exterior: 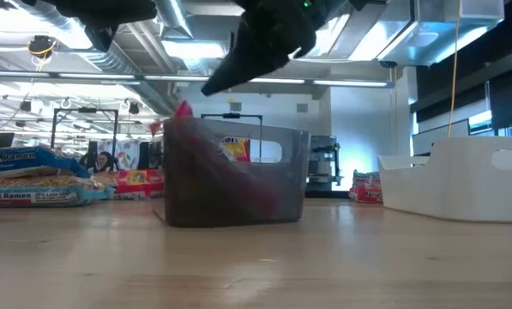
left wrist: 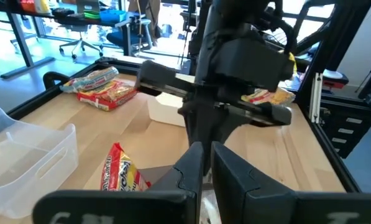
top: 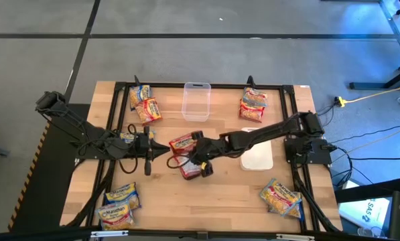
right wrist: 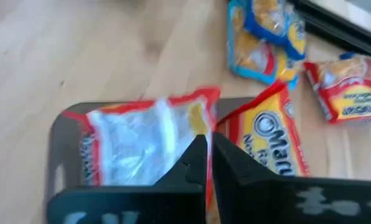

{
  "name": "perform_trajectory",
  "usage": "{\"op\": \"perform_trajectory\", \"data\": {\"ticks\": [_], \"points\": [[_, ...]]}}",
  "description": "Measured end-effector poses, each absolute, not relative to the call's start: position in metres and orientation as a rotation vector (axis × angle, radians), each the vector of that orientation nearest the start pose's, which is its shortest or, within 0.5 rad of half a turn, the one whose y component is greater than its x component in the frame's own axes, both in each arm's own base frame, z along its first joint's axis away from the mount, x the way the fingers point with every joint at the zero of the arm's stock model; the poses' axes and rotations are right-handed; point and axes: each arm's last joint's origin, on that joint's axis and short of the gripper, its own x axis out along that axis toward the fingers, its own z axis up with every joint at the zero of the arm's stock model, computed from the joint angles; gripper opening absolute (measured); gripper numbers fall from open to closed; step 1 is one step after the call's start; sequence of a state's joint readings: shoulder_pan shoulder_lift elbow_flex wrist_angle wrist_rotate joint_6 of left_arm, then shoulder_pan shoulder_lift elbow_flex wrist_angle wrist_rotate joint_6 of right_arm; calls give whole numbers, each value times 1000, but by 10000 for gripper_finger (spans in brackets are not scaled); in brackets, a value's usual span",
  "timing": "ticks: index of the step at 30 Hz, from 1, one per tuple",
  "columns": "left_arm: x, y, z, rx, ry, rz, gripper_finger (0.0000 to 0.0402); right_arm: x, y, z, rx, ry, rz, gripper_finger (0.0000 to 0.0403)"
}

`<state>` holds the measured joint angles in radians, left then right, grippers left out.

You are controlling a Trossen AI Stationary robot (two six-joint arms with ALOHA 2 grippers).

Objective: Sort Maruchan noodles
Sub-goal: Remove the red noodle pack from the gray bin

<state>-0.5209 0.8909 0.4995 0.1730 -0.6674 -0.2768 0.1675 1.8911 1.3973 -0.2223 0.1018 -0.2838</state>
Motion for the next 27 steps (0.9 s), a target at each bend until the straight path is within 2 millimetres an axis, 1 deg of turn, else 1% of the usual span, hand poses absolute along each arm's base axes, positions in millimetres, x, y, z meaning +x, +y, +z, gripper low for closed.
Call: {"op": "perform_trajectory", "data": {"ticks": [6,10,12,14,17,19,21,22,23,24,27], "points": [[175,-80,251,-155,159,166,27,415,59,228,-293,698,181,0],[175,-80,251,-155,160,166,27,415,59,228,-208,710,151,1],[175,-80,251,-155,159,166,27,413,58,227,-184,751,141,7],[175,-80,251,-154,160,166,27,410,56,225,-156,807,140,25],[175,-80,251,-154,160,166,27,410,56,220,-98,837,152,76],[175,-80,251,-154,160,166,27,410,57,217,-87,851,152,123],[175,-80,251,-154,160,168,27,417,57,212,-88,823,144,176],[175,-80,251,-154,160,169,27,417,57,209,-89,836,144,202],[175,-80,251,-154,159,170,27,417,57,203,-90,852,145,228],[175,-80,251,-153,162,170,27,422,58,199,-89,827,145,251],[175,-80,251,-154,160,170,27,426,59,185,-108,855,164,304]]}}
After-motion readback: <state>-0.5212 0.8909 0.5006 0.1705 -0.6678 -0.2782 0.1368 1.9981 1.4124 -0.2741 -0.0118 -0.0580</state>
